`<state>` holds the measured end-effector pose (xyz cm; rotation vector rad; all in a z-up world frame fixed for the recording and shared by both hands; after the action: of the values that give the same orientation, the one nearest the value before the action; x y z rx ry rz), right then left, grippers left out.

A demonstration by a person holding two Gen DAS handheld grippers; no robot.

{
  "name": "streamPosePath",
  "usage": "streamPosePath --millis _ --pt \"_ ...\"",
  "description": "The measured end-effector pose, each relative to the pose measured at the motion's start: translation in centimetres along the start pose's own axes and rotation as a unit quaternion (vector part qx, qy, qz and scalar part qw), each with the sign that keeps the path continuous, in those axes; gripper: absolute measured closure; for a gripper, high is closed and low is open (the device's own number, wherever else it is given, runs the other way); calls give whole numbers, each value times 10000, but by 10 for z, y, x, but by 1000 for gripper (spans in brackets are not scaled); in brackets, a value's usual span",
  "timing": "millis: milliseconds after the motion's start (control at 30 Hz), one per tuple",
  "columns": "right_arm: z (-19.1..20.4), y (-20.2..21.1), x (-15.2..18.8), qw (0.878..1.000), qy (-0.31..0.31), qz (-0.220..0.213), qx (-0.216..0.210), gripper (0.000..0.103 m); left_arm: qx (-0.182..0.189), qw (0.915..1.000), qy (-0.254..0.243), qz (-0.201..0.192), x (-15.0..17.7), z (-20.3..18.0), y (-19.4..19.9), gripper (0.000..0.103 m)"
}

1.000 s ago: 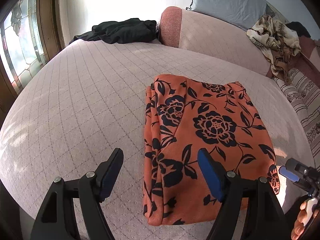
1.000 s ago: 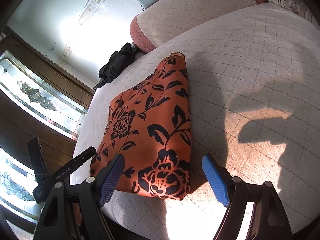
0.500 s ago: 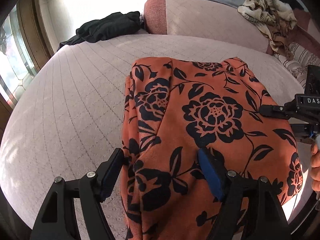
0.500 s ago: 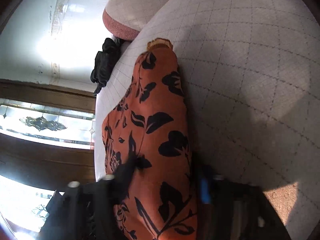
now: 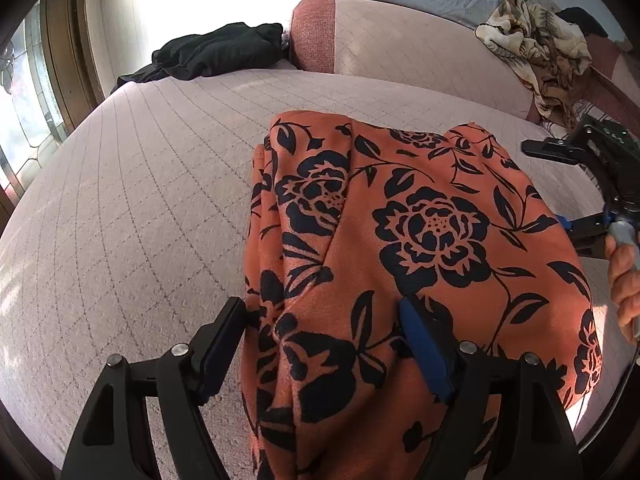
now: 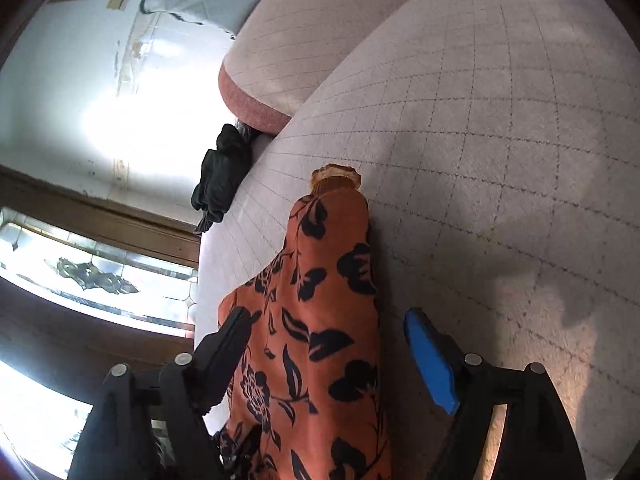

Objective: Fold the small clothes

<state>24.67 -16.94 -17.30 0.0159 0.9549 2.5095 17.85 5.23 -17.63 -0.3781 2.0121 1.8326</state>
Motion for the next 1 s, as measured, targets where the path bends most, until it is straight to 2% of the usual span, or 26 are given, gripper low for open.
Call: streamPosePath --millis 33,67,100,133,200,233,267,300,333,367,433,467,500,567,600,633,667,700,733,767,800,867,900,967,1000 --pt "-6 -15 -4 9995 -194 260 -59 39 10 10000 8 -1 1 1 0 22" --pt "-7 -28 -5 9985 -256 477 -36 74 19 10000 19 -3 2 1 0 22" --pt "-2 -31 -5 9988 -49 446 219 74 33 10000 33 -4 3 1 2 22" --pt "14 -28 -5 9975 412 281 493 74 47 10000 31 -8 2 2 0 21" --pt "36 -18 2 9898 1090 -78 912 75 34 10000 49 -33 2 3 -3 18" --pt "32 -19 3 9852 1178 -117 1241 75 48 10000 66 -24 3 4 -3 18" --pt "21 -24 5 9813 1142 -26 1550 69 60 9999 81 -20 3 4 -3 18" --pt "12 -25 8 9816 1018 83 1615 67 60 9999 78 -17 3 4 -2 18" --pt "12 -20 12 9870 888 84 1339 65 80 9999 80 -30 3 4 0 18" --pt "14 -11 17 9905 825 38 1101 43 116 9999 101 -22 3 4 0 18" --pt "18 13 32 9919 839 -165 943 22 196 9996 217 0 4 5 7 19" --pt "17 23 45 9915 855 -208 962 22 218 9993 299 -12 4 7 14 20" --pt "14 26 61 9918 860 -55 944 22 234 9990 372 -70 4 9 25 21" --pt "0 33 94 9943 679 224 795 22 445 9974 353 -454 5 9 54 21" --pt "-7 34 108 9949 578 307 764 22 403 9971 292 -572 8 10 63 21" --pt "-9 29 122 9949 576 451 693 26 243 9980 267 -524 13 12 63 21" --pt "-4 26 132 9936 782 520 631 56 111 9992 223 -301 22 14 53 21" --pt "0 21 141 9885 1112 566 855 69 48 9998 186 53 33 17 34 24" --pt "3 20 146 9808 1445 467 1224 70 137 9988 282 378 44 21 16 29" --pt "8 19 149 9728 1722 407 1495 71 361 9975 523 316 47 25 15 29" --pt "12 17 150 9632 1979 383 1777 71 432 9967 630 270 45 28 21 29" --pt "17 18 150 9512 2217 337 2118 67 412 9968 680 54 39 31 37 30" --pt "18 19 149 9511 2188 341 2153 66 452 9968 653 -87 36 32 45 30" --pt "16 30 145 9559 2027 171 2117 46 636 9955 671 -201 29 34 58 30" --pt "19 40 141 9564 1990 -70 2135 44 741 9943 728 -236 24 37 61 30"
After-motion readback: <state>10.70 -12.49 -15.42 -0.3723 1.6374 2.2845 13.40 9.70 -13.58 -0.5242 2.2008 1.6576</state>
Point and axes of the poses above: each gripper's, at about its wrist camera, not at the fingertips, and y roughly against the way its jaws point, z to its left, x to its underside, the point moved 10 cm from there along -y, roughly the way its jaws point, and after that the axes turned 8 degrees about z, right-handed, at the moved point
